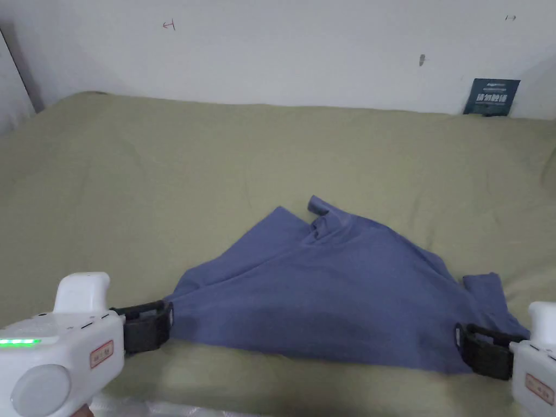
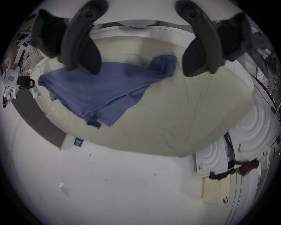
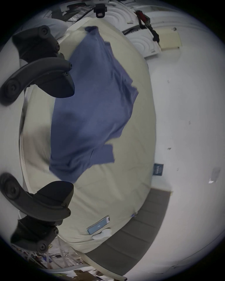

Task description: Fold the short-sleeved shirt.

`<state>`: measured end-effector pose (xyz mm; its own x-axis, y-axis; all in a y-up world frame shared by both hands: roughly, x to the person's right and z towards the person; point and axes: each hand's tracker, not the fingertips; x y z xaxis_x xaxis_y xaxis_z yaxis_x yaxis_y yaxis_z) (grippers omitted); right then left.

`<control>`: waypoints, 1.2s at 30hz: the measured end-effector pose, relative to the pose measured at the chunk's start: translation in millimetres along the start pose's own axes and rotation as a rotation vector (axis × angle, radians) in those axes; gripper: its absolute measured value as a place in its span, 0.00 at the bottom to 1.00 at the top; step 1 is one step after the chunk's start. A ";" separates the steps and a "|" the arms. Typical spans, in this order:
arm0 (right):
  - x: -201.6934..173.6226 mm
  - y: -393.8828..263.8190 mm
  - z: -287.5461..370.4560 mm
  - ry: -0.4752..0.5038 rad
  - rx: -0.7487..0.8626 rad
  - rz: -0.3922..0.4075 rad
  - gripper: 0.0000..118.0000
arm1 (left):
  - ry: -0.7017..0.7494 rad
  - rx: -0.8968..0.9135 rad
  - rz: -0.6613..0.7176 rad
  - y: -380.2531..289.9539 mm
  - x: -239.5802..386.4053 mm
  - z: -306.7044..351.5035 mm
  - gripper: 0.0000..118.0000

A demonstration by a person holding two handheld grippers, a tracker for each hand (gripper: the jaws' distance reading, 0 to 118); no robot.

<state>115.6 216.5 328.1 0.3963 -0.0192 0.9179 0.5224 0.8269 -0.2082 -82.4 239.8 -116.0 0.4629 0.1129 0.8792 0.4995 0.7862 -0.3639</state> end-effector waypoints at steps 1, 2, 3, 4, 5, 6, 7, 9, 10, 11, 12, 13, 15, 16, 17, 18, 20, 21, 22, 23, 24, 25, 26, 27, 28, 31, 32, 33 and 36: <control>-13.3 -2.9 9.5 0.028 0.032 -0.007 0.39 | -0.021 0.017 -0.015 -2.1 6.9 7.2 0.47; -25.0 -6.7 15.9 0.059 0.067 -0.029 0.04 | -0.022 0.034 -0.023 -5.1 14.0 13.3 0.03; -38.0 -9.7 20.0 0.049 0.095 -0.056 0.04 | -0.009 0.044 -0.032 -8.8 22.5 18.0 0.00; -50.1 -13.9 22.1 0.046 0.104 -0.058 0.03 | -0.011 0.070 -0.047 -13.3 31.3 22.5 0.00; -61.6 -15.9 24.8 0.049 0.122 -0.059 0.03 | -0.014 0.107 -0.032 -18.0 35.2 25.5 0.00; -71.2 -16.7 26.6 0.060 0.115 -0.049 0.02 | -0.027 0.096 -0.033 -21.0 38.3 28.0 0.00; -80.2 -18.7 28.9 0.070 0.141 -0.040 0.02 | -0.051 0.105 -0.020 -23.1 37.7 31.2 0.00; -92.7 -20.9 32.6 0.048 0.169 0.020 0.02 | -0.034 0.115 -0.027 -24.2 32.0 35.4 0.00; -98.8 -22.1 34.0 0.040 0.180 0.047 0.02 | -0.040 0.106 -0.032 -23.4 26.3 35.3 0.00; -102.6 -23.3 35.1 0.061 0.180 0.049 0.02 | -0.040 0.102 -0.021 -24.2 19.9 35.5 0.00; -106.8 -23.9 36.3 0.077 0.179 0.050 0.02 | -0.019 0.111 -0.033 -24.4 26.8 43.3 0.00; -110.9 -24.5 36.5 0.094 0.175 0.056 0.02 | 0.009 0.091 -0.047 -24.0 22.1 41.6 0.00; -116.8 -26.4 34.1 0.113 0.159 0.077 0.02 | 0.031 0.081 -0.045 -25.1 5.9 37.4 0.00; -118.3 -27.8 32.4 0.136 0.153 0.083 0.01 | 0.060 0.036 -0.042 -21.6 -0.3 34.1 0.00; -123.2 -28.5 31.2 0.148 0.138 0.088 0.01 | 0.060 0.012 -0.020 -21.4 -11.0 29.2 0.00; -125.0 -29.9 28.6 0.155 0.126 0.087 0.01 | 0.062 -0.004 -0.004 -21.7 -21.0 24.2 0.00; -127.8 -33.7 23.2 0.167 0.105 0.084 0.01 | 0.107 -0.063 -0.011 -19.3 -38.9 7.9 0.00; -130.2 -36.0 21.0 0.170 0.095 0.086 0.01 | 0.110 -0.077 -0.017 -20.5 -47.9 -2.2 0.00; -131.5 -38.0 16.8 0.174 0.073 0.090 0.01 | 0.125 -0.098 -0.013 -20.9 -55.9 -11.7 0.00; -132.7 -40.4 12.9 0.167 0.064 0.090 0.01 | 0.107 -0.135 -0.027 -21.1 -62.9 -22.6 0.00; -132.9 -42.3 8.5 0.175 0.044 0.092 0.01 | 0.103 -0.151 -0.005 -17.2 -68.5 -33.4 0.00; -135.8 -44.6 5.3 0.171 0.024 0.097 0.01 | 0.098 -0.176 0.009 -16.9 -74.6 -46.4 0.08; -136.3 -46.1 1.9 0.172 0.016 0.098 0.01 | 0.086 -0.202 0.019 -16.9 -79.8 -57.1 0.30; -136.8 -47.0 -1.5 0.173 0.003 0.099 0.01 | 0.059 -0.210 0.040 -17.1 -84.9 -67.9 0.59; -137.4 -46.9 -4.6 0.178 -0.014 0.100 0.01 | 0.030 -0.229 0.053 -16.1 -91.7 -81.4 0.86; -138.8 -48.1 -15.1 0.180 -0.049 0.099 0.01 | 0.035 -0.271 0.048 -16.0 -96.0 -117.1 0.98; -138.9 -48.4 -19.0 0.181 -0.072 0.104 0.01 | 0.047 -0.276 0.041 -14.4 -90.4 -117.3 0.98; -139.2 -48.6 -21.3 0.179 -0.079 0.108 0.01 | 0.065 -0.295 0.032 -12.2 -86.6 -128.0 0.98; -137.3 -47.0 -27.7 0.181 -0.096 0.099 0.01 | 0.042 -0.301 0.024 -8.3 -80.5 -141.2 0.97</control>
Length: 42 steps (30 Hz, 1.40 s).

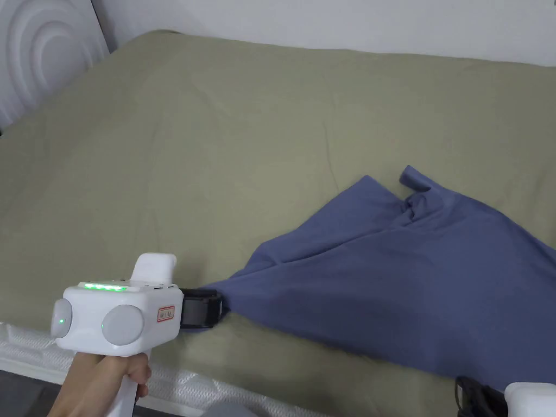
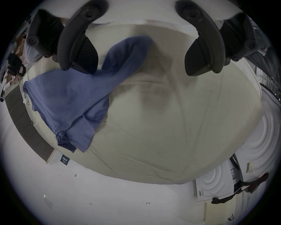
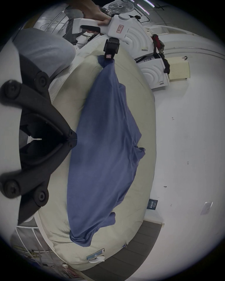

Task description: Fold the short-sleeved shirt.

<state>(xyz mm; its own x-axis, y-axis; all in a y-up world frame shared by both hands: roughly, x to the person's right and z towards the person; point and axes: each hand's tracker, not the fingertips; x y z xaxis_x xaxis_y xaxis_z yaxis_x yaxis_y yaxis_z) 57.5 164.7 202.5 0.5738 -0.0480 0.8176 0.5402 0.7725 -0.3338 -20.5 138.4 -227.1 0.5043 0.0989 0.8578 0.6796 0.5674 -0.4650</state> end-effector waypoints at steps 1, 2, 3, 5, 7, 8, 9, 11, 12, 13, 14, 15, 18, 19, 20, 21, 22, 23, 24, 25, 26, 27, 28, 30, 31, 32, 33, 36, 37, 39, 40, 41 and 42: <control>0.5 0.9 -1.5 0.004 -0.006 -0.009 0.01 | -0.009 -0.004 -0.004 1.2 4.1 -2.2 0.96; 1.8 1.4 -3.6 0.001 -0.010 -0.014 0.01 | -0.014 -0.002 -0.006 1.3 8.1 -3.9 0.96; 3.4 1.7 -5.1 -0.001 -0.012 -0.019 0.01 | -0.022 -0.006 -0.013 1.3 11.2 -5.4 0.93; 6.9 3.2 -8.1 0.000 -0.021 -0.028 0.01 | -0.019 -0.041 -0.028 2.1 4.8 -12.3 0.61; 11.5 5.6 -10.9 -0.002 -0.023 -0.033 0.01 | -0.008 -0.027 -0.081 1.7 6.9 -7.3 0.55; 14.2 8.0 -13.6 -0.004 -0.024 -0.033 0.01 | -0.017 -0.031 -0.068 2.6 1.2 -5.4 0.34; 17.0 10.8 -16.7 -0.009 -0.026 -0.033 0.01 | -0.047 -0.016 -0.051 2.7 0.8 -1.5 0.00; 26.0 18.5 -25.5 -0.030 -0.029 -0.036 0.01 | -0.033 -0.001 -0.052 5.5 7.4 4.3 0.00; 32.3 23.3 -30.4 -0.036 -0.023 -0.041 0.01 | -0.035 -0.009 -0.082 4.7 17.5 14.8 0.00; 38.6 28.9 -36.3 -0.044 -0.018 -0.048 0.01 | -0.027 0.011 -0.088 3.8 20.4 16.8 0.00; 45.1 35.2 -42.8 -0.050 -0.020 -0.051 0.01 | -0.024 0.019 -0.098 3.9 23.2 18.6 0.00; 53.1 43.4 -52.0 -0.065 -0.022 -0.050 0.01 | -0.022 0.003 -0.084 2.4 22.3 17.9 0.00; 84.7 76.8 -86.8 -0.096 -0.029 -0.045 0.01 | -0.015 0.006 -0.078 2.1 23.0 17.0 0.00; 97.7 89.9 -100.9 -0.095 -0.028 -0.048 0.01 | -0.015 0.009 -0.067 1.6 22.9 17.9 0.00; 111.6 105.0 -118.0 -0.104 -0.042 -0.056 0.02 | -0.028 0.005 -0.046 2.4 17.9 14.1 0.00; 123.9 119.2 -134.2 -0.114 -0.067 -0.059 0.02 | -0.042 0.004 -0.032 2.0 16.6 14.3 0.00; 134.8 134.0 -151.6 -0.125 -0.092 -0.052 0.02 | -0.041 0.004 -0.028 1.7 16.0 14.3 0.00; 142.4 147.4 -166.5 -0.144 -0.103 -0.018 0.02 | -0.039 0.000 -0.023 1.7 15.8 14.6 0.00; 150.6 162.4 -183.2 -0.157 -0.105 0.016 0.02 | -0.040 -0.001 -0.014 3.0 15.1 14.3 0.00; 157.0 177.5 -199.4 -0.164 -0.120 0.053 0.02 | -0.050 0.000 -0.005 3.2 14.9 14.8 0.00; 163.8 192.0 -216.4 -0.160 -0.145 0.072 0.04 | -0.049 -0.001 -0.001 3.2 15.0 15.3 0.00; 169.4 203.7 -230.4 -0.162 -0.145 0.063 0.18 | -0.045 0.004 0.008 2.8 15.4 16.2 0.00; 175.6 215.1 -245.1 -0.143 -0.168 0.075 0.63 | -0.048 0.002 0.014 4.0 14.9 15.0 0.00; 184.6 232.1 -272.7 -0.113 -0.239 0.049 1.00 | -0.046 -0.004 0.014 3.9 16.3 15.2 0.00; 186.4 235.7 -285.0 -0.111 -0.288 0.049 0.98 | -0.043 -0.004 0.014 3.5 16.9 15.1 0.00; 189.4 238.2 -291.6 -0.134 -0.178 0.029 0.98 | -0.046 -0.010 0.017 3.1 11.5 11.0 0.00; 177.0 229.6 -276.1 -0.110 -0.253 0.079 0.92 | -0.047 -0.014 0.019 2.5 10.6 9.8 0.00; 166.5 212.8 -282.8 -0.098 -0.370 0.165 0.93 | -0.043 -0.023 0.021 1.2 13.4 5.9 0.00; 168.1 237.6 -319.5 -0.101 -0.383 0.194 0.93 | -0.041 -0.028 0.023 1.0 13.2 3.8 0.00; 163.3 232.5 -330.0 -0.083 -0.414 0.210 0.92 | -0.045 -0.038 0.029 1.2 12.1 0.4 0.00; 163.1 232.9 -330.7 -0.094 -0.399 0.200 0.92 | -0.042 -0.036 0.034 0.8 13.6 0.5 0.00; 167.1 232.8 -334.8 -0.097 -0.410 0.178 0.92 | -0.045 -0.036 0.034 1.2 13.6 0.3 0.00; 167.9 233.3 -332.5 -0.097 -0.417 0.172 0.89 | -0.044 -0.039 0.031 1.7 13.5 0.1 0.00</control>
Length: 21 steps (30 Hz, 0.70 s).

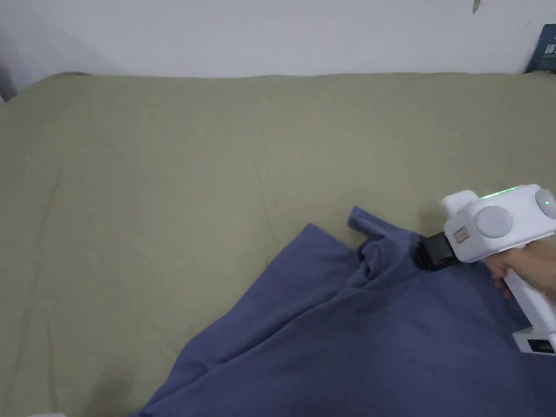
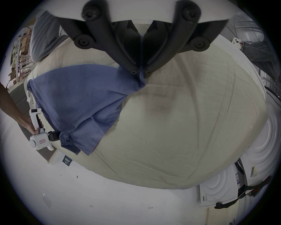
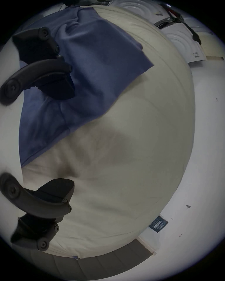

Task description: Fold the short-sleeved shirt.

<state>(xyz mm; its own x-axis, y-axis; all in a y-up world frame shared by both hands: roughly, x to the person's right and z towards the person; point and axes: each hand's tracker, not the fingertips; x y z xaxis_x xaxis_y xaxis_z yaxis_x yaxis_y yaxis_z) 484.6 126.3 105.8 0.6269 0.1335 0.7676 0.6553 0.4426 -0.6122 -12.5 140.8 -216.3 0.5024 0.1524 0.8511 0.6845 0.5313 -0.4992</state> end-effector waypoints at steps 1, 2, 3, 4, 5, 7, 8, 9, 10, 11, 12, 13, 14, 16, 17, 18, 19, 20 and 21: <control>0.1 -0.3 6.5 0.010 0.001 -0.002 0.76 | 0.000 -0.001 0.001 0.3 0.0 0.1 0.00; -2.4 -0.9 14.9 0.069 0.015 -0.003 0.61 | -0.001 -0.003 0.001 0.4 0.3 0.5 0.00; -6.4 -1.8 23.5 0.051 0.022 0.003 0.41 | 0.001 -0.006 -0.001 1.0 0.6 0.7 0.00; -12.3 -3.3 32.2 0.000 0.054 0.042 0.02 | 0.002 -0.009 -0.002 1.7 1.2 0.9 0.00; -15.2 -4.0 36.4 -0.019 0.053 0.077 0.02 | 0.004 -0.010 -0.005 2.2 1.9 1.1 0.00; -15.2 -10.8 55.1 -0.013 0.065 0.059 0.02 | 0.010 -0.014 -0.008 2.6 2.7 2.3 0.00; -13.8 -12.8 68.6 0.003 0.078 0.049 0.02 | 0.016 -0.014 -0.006 3.4 4.0 4.1 0.00; -12.8 -15.7 83.5 0.008 0.110 0.043 0.02 | 0.016 -0.015 -0.005 5.0 5.0 6.3 0.00; -12.0 -18.0 100.2 -0.008 0.140 0.050 0.02 | 0.015 -0.011 -0.009 5.0 1.3 5.8 0.00; -5.9 -21.6 116.8 -0.008 0.168 0.055 0.02 | 0.028 0.004 -0.013 7.1 2.0 9.7 0.00; -2.9 -23.9 134.7 0.000 0.204 0.059 0.02 | 0.028 0.015 -0.018 10.4 2.6 14.0 0.00; -0.1 -26.2 154.0 -0.006 0.229 0.056 0.02 | 0.023 0.032 -0.015 14.6 3.0 18.9 0.00; 1.8 -27.9 171.8 -0.019 0.253 0.064 0.02 | 0.016 0.051 0.004 19.7 0.8 22.6 0.00; 1.5 -32.5 214.1 -0.035 0.321 0.072 0.03 | -0.005 0.093 0.020 37.7 2.3 35.2 0.00; 2.8 -34.2 234.0 -0.049 0.355 0.072 0.02 | -0.007 0.123 0.026 47.6 4.7 42.3 0.00; 4.1 -35.8 251.6 -0.056 0.384 0.074 0.02 | -0.012 0.140 0.026 57.0 9.6 50.1 0.00; 5.7 -35.5 269.7 -0.066 0.421 0.064 0.02 | -0.023 0.167 0.007 68.9 14.8 59.1 0.00; 8.1 -36.9 289.1 -0.077 0.457 0.053 0.02 | -0.017 0.199 -0.014 80.9 21.5 68.5 0.00; 10.9 -38.1 307.4 -0.085 0.485 0.048 0.03 | -0.009 0.223 -0.035 92.4 28.6 78.2 0.00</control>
<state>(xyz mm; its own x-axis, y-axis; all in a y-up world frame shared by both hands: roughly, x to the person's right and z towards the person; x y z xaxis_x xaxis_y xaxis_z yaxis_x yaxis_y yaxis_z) 336.9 383.5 195.9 0.6019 0.2271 0.7656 0.3420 0.7931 -0.5040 23.8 259.4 -225.4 0.4751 0.1373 0.8692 0.5670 0.7076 -0.4217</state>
